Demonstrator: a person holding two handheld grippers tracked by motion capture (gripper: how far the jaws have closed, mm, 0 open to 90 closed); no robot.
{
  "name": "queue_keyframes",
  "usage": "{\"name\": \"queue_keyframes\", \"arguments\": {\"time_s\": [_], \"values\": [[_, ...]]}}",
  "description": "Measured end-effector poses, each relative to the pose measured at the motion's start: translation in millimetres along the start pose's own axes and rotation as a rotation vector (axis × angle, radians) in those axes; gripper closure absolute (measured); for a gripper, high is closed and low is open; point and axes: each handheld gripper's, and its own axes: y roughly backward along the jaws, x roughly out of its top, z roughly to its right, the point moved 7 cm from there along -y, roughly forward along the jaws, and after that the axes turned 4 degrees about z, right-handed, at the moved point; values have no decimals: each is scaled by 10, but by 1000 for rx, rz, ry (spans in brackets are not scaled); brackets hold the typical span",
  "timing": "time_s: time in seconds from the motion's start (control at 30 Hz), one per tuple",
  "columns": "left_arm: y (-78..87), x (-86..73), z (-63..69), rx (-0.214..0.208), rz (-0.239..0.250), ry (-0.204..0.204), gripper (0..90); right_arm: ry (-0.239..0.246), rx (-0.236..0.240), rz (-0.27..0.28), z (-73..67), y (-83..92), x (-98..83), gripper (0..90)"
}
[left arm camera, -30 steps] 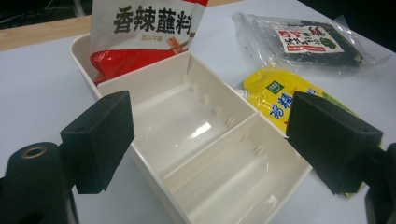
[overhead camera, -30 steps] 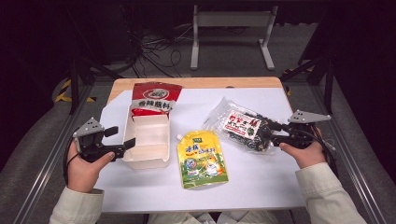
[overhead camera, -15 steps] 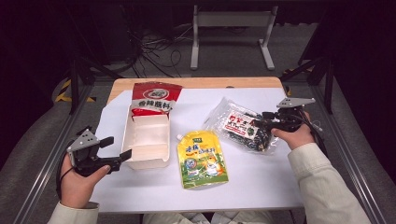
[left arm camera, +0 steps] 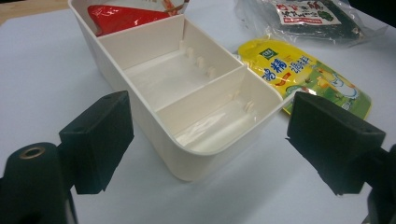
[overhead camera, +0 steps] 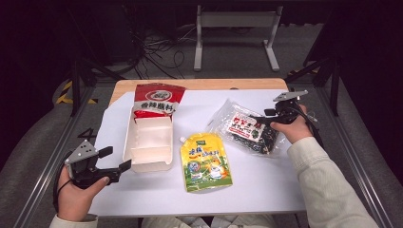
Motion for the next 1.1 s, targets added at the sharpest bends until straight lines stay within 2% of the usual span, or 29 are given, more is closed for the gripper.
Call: {"name": "queue_keyframes", "arguments": {"time_s": [0.17, 0.57, 0.97, 1.1], "values": [[26, -51, 29, 3, -14, -3, 150, 4, -3, -18, 57, -129, -2, 410], [89, -154, 51, 21, -24, -5, 145, -26, -23, -51, 261, -337, -21, 377], [116, -234, 56, 26, -39, 3, 143, -94, -48, -85, 476, -545, -95, 350], [106, -242, 59, 27, -42, 0, 144, -100, -45, -97, 509, -591, -133, 344]]}}
